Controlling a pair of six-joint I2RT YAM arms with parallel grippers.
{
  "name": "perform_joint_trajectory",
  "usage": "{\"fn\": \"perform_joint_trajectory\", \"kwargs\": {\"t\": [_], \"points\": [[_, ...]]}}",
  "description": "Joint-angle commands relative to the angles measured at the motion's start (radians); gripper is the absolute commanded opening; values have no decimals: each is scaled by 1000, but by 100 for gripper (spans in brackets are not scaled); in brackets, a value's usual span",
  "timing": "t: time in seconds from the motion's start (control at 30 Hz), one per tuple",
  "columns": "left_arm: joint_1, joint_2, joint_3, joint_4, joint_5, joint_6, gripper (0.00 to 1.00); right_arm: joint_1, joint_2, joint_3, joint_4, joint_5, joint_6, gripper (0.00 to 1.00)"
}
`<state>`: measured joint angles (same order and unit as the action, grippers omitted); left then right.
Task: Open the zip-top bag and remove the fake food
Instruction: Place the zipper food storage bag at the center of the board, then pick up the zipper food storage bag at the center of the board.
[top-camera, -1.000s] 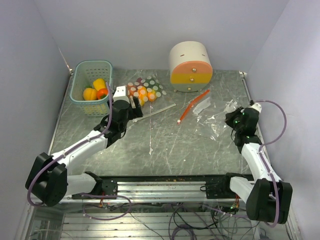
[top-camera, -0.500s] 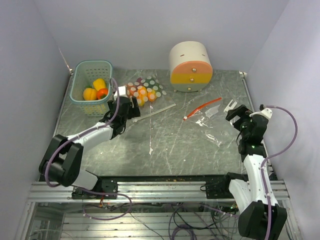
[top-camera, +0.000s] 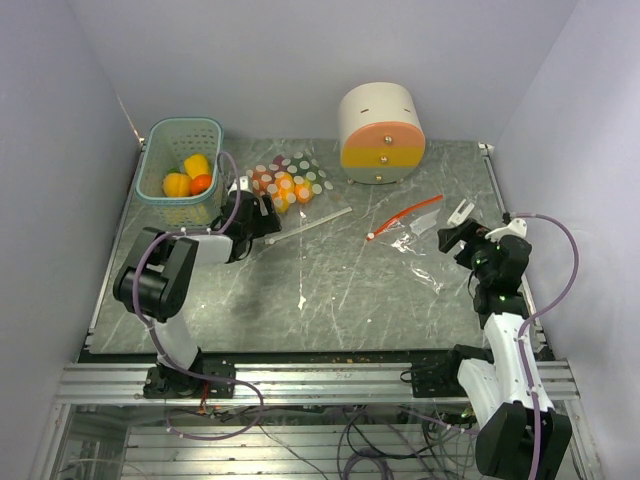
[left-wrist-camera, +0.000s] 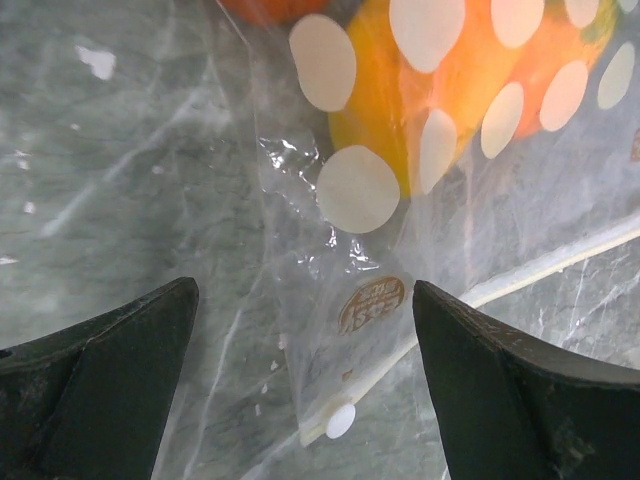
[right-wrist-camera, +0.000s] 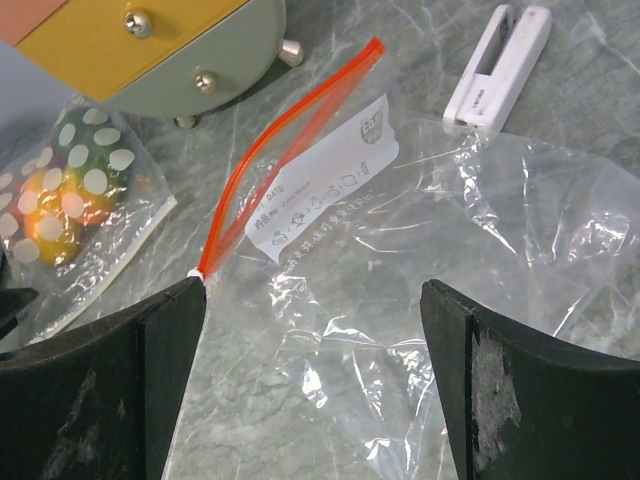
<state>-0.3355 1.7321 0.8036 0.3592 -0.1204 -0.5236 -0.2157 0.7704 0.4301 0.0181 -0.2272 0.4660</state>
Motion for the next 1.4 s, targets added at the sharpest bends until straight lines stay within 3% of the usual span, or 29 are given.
{"fn": "perform_joint_trajectory", "kwargs": {"t": [0.0, 0.07, 0.23, 0.5, 0.7, 0.9, 1.0, 1.2, 1.27, 1.37], "points": [[6, 51, 24, 107, 107, -41, 99, -5, -3, -7, 44, -52, -23, 88], [6, 66, 15, 142, 129, -56, 94, -5, 0, -11, 52, -63, -20, 88], [6, 102, 8, 200, 180, -77, 68, -5, 6, -20, 54, -69, -24, 87], [3, 36, -43, 253, 260, -106, 8, -5, 13, -37, 81, -109, -10, 86], [-43, -92, -117, 310, 266, -158, 7, -5, -31, -67, 125, -218, 66, 80], [-211, -191, -181, 388, 166, -202, 7, 49, -66, -177, 334, -374, 275, 66], [-279, -192, -219, 485, 101, -245, 7, 119, -79, -247, 455, -378, 386, 63], [-373, -138, -293, 687, -32, -410, 7, 296, -38, -426, 873, -310, 671, 56], [-404, -117, -307, 753, -57, -449, 7, 362, -16, -450, 932, -269, 686, 57], [-442, -103, -322, 819, -67, -494, 7, 441, 5, -435, 892, -202, 637, 58]]}}
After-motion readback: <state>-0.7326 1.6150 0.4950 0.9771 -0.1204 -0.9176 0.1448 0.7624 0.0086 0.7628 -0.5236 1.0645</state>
